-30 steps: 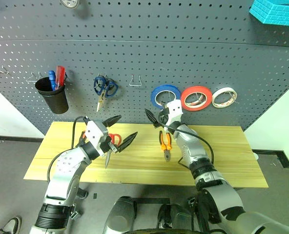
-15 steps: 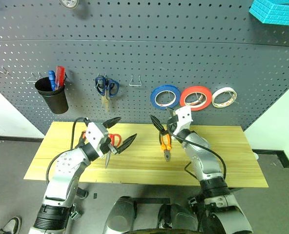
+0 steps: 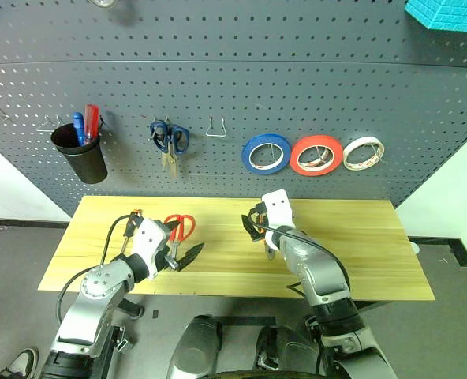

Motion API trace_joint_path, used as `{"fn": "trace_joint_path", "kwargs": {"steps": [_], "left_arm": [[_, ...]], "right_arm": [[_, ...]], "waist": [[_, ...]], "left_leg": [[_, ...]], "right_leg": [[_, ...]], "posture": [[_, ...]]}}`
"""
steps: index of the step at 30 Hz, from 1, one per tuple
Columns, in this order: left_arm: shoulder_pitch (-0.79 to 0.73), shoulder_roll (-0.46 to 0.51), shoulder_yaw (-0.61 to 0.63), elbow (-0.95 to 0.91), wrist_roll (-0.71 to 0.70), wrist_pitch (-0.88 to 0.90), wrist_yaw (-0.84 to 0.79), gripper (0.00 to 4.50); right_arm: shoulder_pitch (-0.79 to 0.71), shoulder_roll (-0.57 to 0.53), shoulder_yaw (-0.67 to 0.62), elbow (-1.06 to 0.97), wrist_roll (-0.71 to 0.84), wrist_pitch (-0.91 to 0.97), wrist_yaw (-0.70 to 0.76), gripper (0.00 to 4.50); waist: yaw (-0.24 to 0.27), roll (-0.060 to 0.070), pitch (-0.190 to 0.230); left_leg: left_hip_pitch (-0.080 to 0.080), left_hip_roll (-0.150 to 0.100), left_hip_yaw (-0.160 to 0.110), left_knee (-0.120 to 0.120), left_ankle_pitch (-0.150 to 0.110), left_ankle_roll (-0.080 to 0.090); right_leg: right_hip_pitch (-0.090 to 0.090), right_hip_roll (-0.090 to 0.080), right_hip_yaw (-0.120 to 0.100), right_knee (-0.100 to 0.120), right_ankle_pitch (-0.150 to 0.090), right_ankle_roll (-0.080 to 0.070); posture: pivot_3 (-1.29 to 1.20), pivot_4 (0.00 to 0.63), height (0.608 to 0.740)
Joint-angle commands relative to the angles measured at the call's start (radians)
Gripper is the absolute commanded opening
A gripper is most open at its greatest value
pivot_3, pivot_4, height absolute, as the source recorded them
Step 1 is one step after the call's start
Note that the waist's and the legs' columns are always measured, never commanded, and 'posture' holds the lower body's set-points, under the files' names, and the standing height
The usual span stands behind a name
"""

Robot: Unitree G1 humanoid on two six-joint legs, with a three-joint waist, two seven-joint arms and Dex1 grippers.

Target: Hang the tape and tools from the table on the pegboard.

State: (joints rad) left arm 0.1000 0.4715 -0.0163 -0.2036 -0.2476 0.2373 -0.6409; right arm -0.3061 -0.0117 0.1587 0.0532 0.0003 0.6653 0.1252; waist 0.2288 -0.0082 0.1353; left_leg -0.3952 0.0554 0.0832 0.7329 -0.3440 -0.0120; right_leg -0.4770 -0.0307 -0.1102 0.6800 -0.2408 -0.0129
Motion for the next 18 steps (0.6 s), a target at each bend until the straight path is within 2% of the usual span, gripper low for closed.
{"fn": "trace_joint_path", "kwargs": {"steps": [1, 7, 13, 15, 18], "left_arm": [[0.013, 0.004, 0.013, -0.063, 0.013, 0.045, 0.04, 4.5], [0.034, -0.008, 0.006, -0.093, 0.022, 0.072, 0.073, 4.5], [0.045, -0.014, 0.007, -0.112, 0.022, 0.082, 0.088, 4.5], [0.051, -0.016, 0.005, -0.118, 0.023, 0.082, 0.092, 4.5], [0.058, -0.016, 0.009, -0.125, 0.021, 0.084, 0.097, 4.5]], "right_arm": [[-0.058, 0.02, 0.013, 0.03, -0.009, 0.06, -0.008, 4.47], [-0.169, 0.075, -0.033, 0.167, 0.002, 0.185, -0.055, 4.47], [-0.22, 0.081, -0.049, 0.23, -0.024, 0.14, -0.107, 4.47], [-0.222, 0.083, -0.06, 0.211, -0.031, 0.125, -0.133, 4.47], [-0.195, 0.101, -0.087, 0.092, -0.031, 0.204, -0.18, 4.47]], "waist": [[-0.001, 0.001, 0.007], [-0.009, 0.002, 0.019], [-0.01, 0.0, 0.021], [-0.01, 0.0, 0.022], [-0.016, -0.001, 0.028]], "left_leg": [[-0.001, 0.0, 0.0, 0.0, 0.0, 0.0], [-0.003, 0.0, 0.0, 0.0, 0.0, 0.0], [-0.015, -0.002, 0.0, 0.0, 0.0, 0.0], [-0.015, -0.003, 0.0, 0.0, 0.0, 0.0], [-0.015, -0.003, 0.0, 0.0, 0.0, 0.0]], "right_leg": [[-0.001, 0.0, 0.0, 0.0, 0.0, 0.0], [-0.003, 0.0, 0.0, 0.0, 0.0, 0.0], [-0.014, 0.0, 0.0, 0.0, 0.0, 0.0], [-0.014, -0.001, 0.0, 0.0, 0.0, 0.001], [-0.014, -0.002, 0.0, 0.0, 0.0, 0.001]], "posture": [[0.42, 0.155, 0.676], [0.43, 0.168, 0.676], [0.43, 0.172, 0.676], [0.43, 0.174, 0.676], [0.43, 0.179, 0.676]]}}
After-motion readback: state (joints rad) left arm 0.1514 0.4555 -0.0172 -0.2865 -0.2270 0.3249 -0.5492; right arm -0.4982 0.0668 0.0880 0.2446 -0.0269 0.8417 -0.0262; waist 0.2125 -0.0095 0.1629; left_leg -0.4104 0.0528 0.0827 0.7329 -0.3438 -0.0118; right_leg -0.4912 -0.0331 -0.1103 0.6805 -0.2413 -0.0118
